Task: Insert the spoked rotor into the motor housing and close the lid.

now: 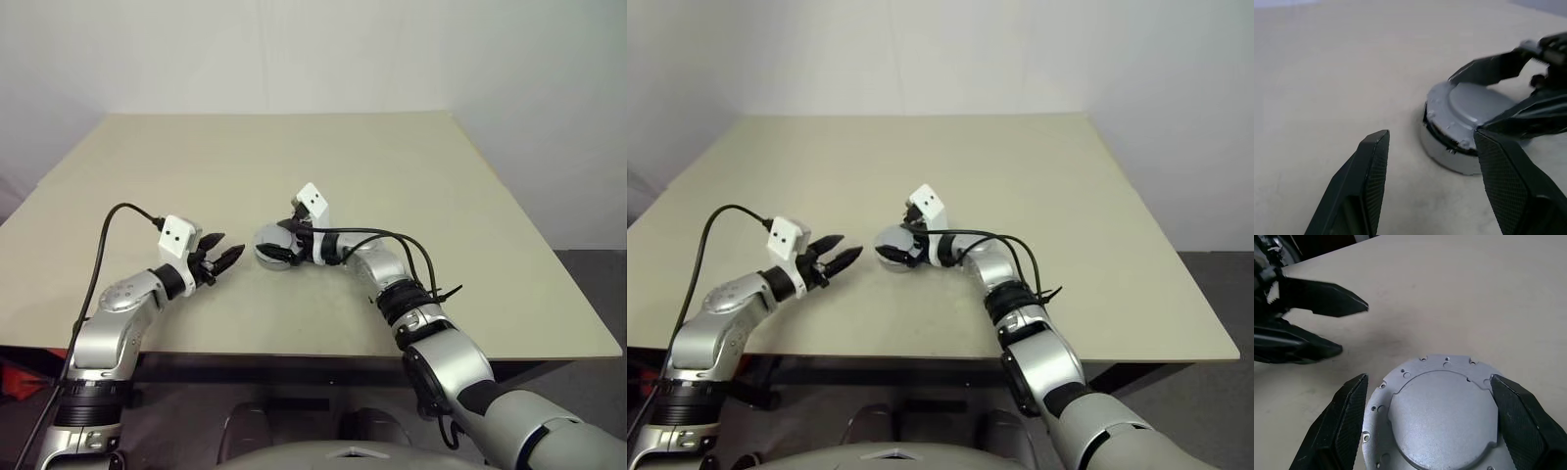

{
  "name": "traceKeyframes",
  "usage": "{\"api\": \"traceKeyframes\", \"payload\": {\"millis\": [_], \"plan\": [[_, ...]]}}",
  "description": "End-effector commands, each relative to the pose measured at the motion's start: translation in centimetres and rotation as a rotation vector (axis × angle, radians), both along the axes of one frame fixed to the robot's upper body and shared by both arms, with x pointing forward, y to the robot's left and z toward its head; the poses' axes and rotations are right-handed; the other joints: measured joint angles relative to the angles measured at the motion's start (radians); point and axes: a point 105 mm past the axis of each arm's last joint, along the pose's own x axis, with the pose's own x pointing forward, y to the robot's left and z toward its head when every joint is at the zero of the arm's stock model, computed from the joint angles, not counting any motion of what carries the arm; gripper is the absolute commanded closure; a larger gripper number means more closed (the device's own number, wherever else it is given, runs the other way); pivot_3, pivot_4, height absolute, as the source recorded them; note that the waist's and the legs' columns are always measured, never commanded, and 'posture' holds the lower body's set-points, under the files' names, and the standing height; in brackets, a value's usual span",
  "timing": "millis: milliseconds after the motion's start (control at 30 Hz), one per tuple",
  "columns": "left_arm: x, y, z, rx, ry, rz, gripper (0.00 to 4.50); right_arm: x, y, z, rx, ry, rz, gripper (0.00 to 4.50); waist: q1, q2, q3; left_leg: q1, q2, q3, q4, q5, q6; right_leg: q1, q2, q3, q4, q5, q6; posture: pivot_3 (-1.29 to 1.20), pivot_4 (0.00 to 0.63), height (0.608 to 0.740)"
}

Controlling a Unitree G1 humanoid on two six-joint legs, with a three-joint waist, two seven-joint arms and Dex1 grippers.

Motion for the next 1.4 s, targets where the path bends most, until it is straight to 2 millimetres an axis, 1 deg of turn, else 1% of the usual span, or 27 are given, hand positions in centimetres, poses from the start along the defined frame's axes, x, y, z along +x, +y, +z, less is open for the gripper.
{"api": "traceKeyframes", "payload": {"millis": [33, 133, 233, 333, 400, 433, 667, 767, 900, 1100, 1400], "plan": [[-0.3, 0.5, 1.9, 0.002, -0.056, -0.006, 1.61, 0.8, 0.5, 1.7, 0.026, -0.064, -0.008, 0.03, -0.003, 0.0, 0.0, 0.0, 0.0, 0.0, 0.0, 0.0, 0.0, 0.0, 0.0, 0.0, 0.0, 0.0, 0.0, 0.0, 0.0, 0.74], [-0.3, 1.0, 2.2, 0.003, -0.061, 0.004, 1.61, 0.8, 0.6, 1.5, 0.025, -0.061, -0.013, 0.03, -0.004, 0.0, 0.0, 0.0, 0.0, 0.0, 0.0, 0.0, 0.0, 0.0, 0.0, 0.0, 0.0, 0.0, 0.0, 0.0, 0.0, 0.74], [-0.5, 1.3, 3.0, -0.015, -0.074, 0.01, 1.61, 0.9, 0.7, 1.1, 0.022, -0.056, -0.022, 0.03, -0.008, 0.0, 0.0, 0.0, 0.0, 0.0, 0.0, 0.0, 0.0, 0.0, 0.0, 0.0, 0.0, 0.0, 0.0, 0.0, 0.0, 0.74], [-0.6, 1.7, 3.7, -0.028, -0.086, 0.012, 1.61, 0.9, 0.6, 0.7, 0.013, -0.057, -0.026, 0.66, -0.014, 0.0, 0.0, 0.0, 0.0, 0.0, 0.0, 0.0, 0.0, 0.0, 0.0, 0.0, 0.0, 0.0, 0.0, 0.0, 0.0, 0.74], [-0.8, 2.1, 4.1, -0.03, -0.091, 0.018, 1.61, 0.8, 0.6, 0.6, 0.011, -0.06, -0.02, 1.29, -0.018, 0.0, 0.0, 0.0, 0.0, 0.0, 0.0, 0.0, 0.0, 0.0, 0.0, 0.0, 0.0, 0.0, -0.001, 0.0, 0.0, 0.74], [-0.8, 2.3, 4.2, -0.029, -0.093, 0.022, 1.61, 0.8, 0.6, 0.6, 0.007, -0.062, -0.017, 1.35, -0.02, 0.0, 0.0, 0.0, 0.0, 0.0, 0.0, 0.0, 0.0, 0.0, 0.0, 0.0, 0.0, 0.0, -0.001, 0.0, 0.0, 0.74], [-0.9, 2.7, 4.5, -0.03, -0.099, 0.034, 1.61, 0.8, 0.3, 0.0, -0.018, -0.076, -0.022, 1.35, -0.02, 0.0, 0.0, 0.0, 0.0, 0.0, 0.0, 0.0, 0.0, 0.0, 0.0, 0.0, 0.0, 0.0, -0.001, 0.0, 0.0, 0.74], [-1.0, 2.6, 4.5, -0.039, -0.099, 0.033, 1.61, 0.8, 0.4, 0.4, 0.004, -0.074, -0.019, 1.35, -0.02, 0.0, 0.0, 0.0, 0.0, 0.0, 0.0, 0.0, 0.0, 0.0, 0.0, 0.0, 0.0, 0.0, -0.001, 0.0, 0.0, 0.74], [-1.4, 2.5, 4.1, -0.04, -0.081, 0.027, 1.61, 0.8, 0.6, 0.8, 0.02, -0.081, -0.011, 1.35, -0.021, 0.0, 0.0, 0.0, 0.0, 0.0, 0.0, 0.0, 0.0, 0.0, 0.0, 0.0, 0.0, 0.0, -0.001, 0.0, 0.0, 0.74], [-1.7, 2.3, 3.9, -0.045, -0.072, 0.025, 1.61, 0.8, 0.5, 0.5, 0.008, -0.083, -0.02, 1.35, -0.02, 0.0, 0.0, 0.0, 0.0, 0.0, 0.0, 0.0, 0.0, 0.0, 0.0, 0.0, 0.0, 0.0, -0.001, 0.0, 0.0, 0.74], [-1.9, 2.2, 3.8, -0.044, -0.068, 0.027, 1.61, 1.2, 0.4, 0.1, -0.04, -0.134, -0.056, 1.35, -0.02, 0.0, 0.0, 0.001, 0.0, 0.0, 0.0, 0.0, 0.0, 0.0, 0.0, 0.0, 0.0, 0.0, 0.0, 0.0, 0.0, 0.74]]}}
